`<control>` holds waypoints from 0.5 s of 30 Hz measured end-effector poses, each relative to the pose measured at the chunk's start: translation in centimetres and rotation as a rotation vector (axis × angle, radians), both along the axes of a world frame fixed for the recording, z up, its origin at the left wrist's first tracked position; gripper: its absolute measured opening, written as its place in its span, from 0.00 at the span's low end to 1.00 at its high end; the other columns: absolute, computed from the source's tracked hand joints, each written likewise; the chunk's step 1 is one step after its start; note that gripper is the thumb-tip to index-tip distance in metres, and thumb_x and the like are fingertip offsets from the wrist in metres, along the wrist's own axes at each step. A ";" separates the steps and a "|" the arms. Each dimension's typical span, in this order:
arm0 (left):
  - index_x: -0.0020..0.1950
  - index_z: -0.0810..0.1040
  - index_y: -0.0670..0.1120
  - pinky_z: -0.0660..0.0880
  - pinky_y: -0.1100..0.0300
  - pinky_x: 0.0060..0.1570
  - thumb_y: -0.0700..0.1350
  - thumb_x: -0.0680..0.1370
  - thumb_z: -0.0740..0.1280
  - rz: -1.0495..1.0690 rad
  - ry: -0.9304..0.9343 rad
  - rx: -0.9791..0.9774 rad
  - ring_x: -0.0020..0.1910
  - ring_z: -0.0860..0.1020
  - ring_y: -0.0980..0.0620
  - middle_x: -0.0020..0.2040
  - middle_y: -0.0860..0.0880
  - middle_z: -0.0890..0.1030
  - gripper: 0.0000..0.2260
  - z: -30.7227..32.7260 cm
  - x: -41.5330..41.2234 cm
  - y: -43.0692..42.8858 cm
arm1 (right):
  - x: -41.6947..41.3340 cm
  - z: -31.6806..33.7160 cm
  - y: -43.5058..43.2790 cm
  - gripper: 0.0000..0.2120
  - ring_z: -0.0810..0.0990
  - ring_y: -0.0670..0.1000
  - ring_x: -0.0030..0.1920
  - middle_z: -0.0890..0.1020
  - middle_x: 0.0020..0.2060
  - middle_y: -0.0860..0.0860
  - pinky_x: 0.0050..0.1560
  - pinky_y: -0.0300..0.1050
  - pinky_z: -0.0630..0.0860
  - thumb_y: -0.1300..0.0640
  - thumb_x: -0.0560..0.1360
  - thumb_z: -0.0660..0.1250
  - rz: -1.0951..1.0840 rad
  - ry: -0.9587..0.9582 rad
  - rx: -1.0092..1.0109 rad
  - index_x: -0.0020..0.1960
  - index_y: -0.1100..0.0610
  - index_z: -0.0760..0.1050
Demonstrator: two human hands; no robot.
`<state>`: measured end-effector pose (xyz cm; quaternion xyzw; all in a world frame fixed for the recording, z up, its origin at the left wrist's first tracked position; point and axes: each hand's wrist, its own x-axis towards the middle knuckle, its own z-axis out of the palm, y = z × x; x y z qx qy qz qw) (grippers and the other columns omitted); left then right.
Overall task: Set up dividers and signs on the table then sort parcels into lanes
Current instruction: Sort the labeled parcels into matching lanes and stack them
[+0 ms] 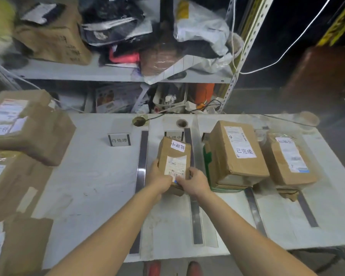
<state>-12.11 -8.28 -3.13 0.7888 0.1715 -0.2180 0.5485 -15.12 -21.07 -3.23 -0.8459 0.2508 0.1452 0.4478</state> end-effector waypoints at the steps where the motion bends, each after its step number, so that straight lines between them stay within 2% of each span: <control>1: 0.64 0.73 0.49 0.78 0.59 0.46 0.30 0.71 0.67 0.016 0.004 0.001 0.52 0.79 0.51 0.56 0.50 0.80 0.24 -0.2 -0.1 -0.2 | 0.0 -0.3 0.1 0.20 0.80 0.52 0.59 0.81 0.61 0.51 0.49 0.41 0.78 0.57 0.73 0.74 -0.009 -0.005 0.001 0.63 0.55 0.74; 3: 0.57 0.75 0.53 0.78 0.60 0.41 0.30 0.69 0.66 0.051 0.005 0.025 0.49 0.80 0.54 0.55 0.50 0.82 0.22 -1.0 -0.3 -0.4 | -0.2 -0.8 0.3 0.21 0.80 0.53 0.60 0.80 0.61 0.50 0.44 0.36 0.76 0.59 0.73 0.75 -0.023 0.010 0.005 0.63 0.54 0.73; 5: 0.50 0.76 0.56 0.77 0.63 0.36 0.33 0.68 0.66 0.053 0.001 0.062 0.45 0.80 0.59 0.53 0.53 0.83 0.19 -1.7 -0.5 -0.4 | -0.2 -1.4 0.4 0.21 0.79 0.53 0.62 0.80 0.63 0.51 0.53 0.42 0.77 0.61 0.74 0.73 -0.035 0.027 0.006 0.65 0.54 0.72; 7: 0.53 0.76 0.56 0.81 0.58 0.41 0.35 0.67 0.70 0.033 0.000 0.093 0.46 0.80 0.57 0.53 0.53 0.83 0.21 -2.2 -0.7 -0.4 | -0.3 -1.7 0.6 0.22 0.78 0.54 0.64 0.80 0.63 0.51 0.60 0.46 0.77 0.62 0.74 0.73 -0.044 0.023 0.004 0.65 0.54 0.71; 9: 0.58 0.74 0.51 0.81 0.50 0.49 0.34 0.64 0.73 0.025 -0.003 0.109 0.50 0.81 0.50 0.53 0.51 0.82 0.26 -2.4 -0.9 -0.5 | -0.4 -1.7 0.6 0.23 0.78 0.55 0.63 0.80 0.63 0.51 0.61 0.46 0.76 0.63 0.73 0.73 -0.038 0.001 0.001 0.66 0.54 0.71; 10: 0.58 0.73 0.50 0.81 0.49 0.50 0.33 0.63 0.73 0.031 -0.015 0.106 0.50 0.81 0.50 0.53 0.51 0.82 0.26 -2.3 -0.9 -0.5 | -0.4 -1.6 0.5 0.24 0.78 0.55 0.63 0.80 0.63 0.51 0.59 0.44 0.76 0.62 0.73 0.73 -0.031 -0.016 0.009 0.67 0.54 0.71; 11: 0.57 0.74 0.50 0.81 0.51 0.49 0.34 0.63 0.73 0.037 -0.035 0.105 0.50 0.82 0.51 0.52 0.51 0.83 0.25 -2.1 -0.9 -0.5 | -0.3 -1.3 0.4 0.25 0.79 0.54 0.62 0.80 0.62 0.51 0.56 0.41 0.75 0.62 0.72 0.73 -0.024 -0.039 0.023 0.67 0.54 0.71; 13: 0.57 0.74 0.52 0.79 0.66 0.41 0.37 0.67 0.73 0.028 -0.094 0.115 0.49 0.81 0.58 0.51 0.56 0.82 0.22 -0.8 -0.7 -0.5 | 0.1 -0.2 0.2 0.24 0.80 0.54 0.60 0.81 0.60 0.51 0.52 0.40 0.74 0.60 0.73 0.73 -0.001 -0.102 0.035 0.66 0.54 0.71; 14: 0.60 0.73 0.52 0.74 0.74 0.39 0.39 0.69 0.74 0.012 -0.135 0.130 0.49 0.79 0.64 0.52 0.61 0.80 0.23 0.2 -0.5 -0.4 | 0.4 0.4 0.0 0.23 0.80 0.54 0.60 0.82 0.59 0.51 0.53 0.41 0.75 0.60 0.73 0.72 0.015 -0.136 0.033 0.66 0.54 0.72; 15: 0.65 0.72 0.53 0.71 0.77 0.41 0.40 0.71 0.74 -0.006 -0.183 0.153 0.50 0.76 0.67 0.56 0.64 0.78 0.25 1.3 -0.3 -0.3 | 0.7 1.2 -0.3 0.22 0.80 0.54 0.59 0.82 0.59 0.50 0.54 0.43 0.75 0.59 0.73 0.72 0.034 -0.170 0.031 0.66 0.54 0.72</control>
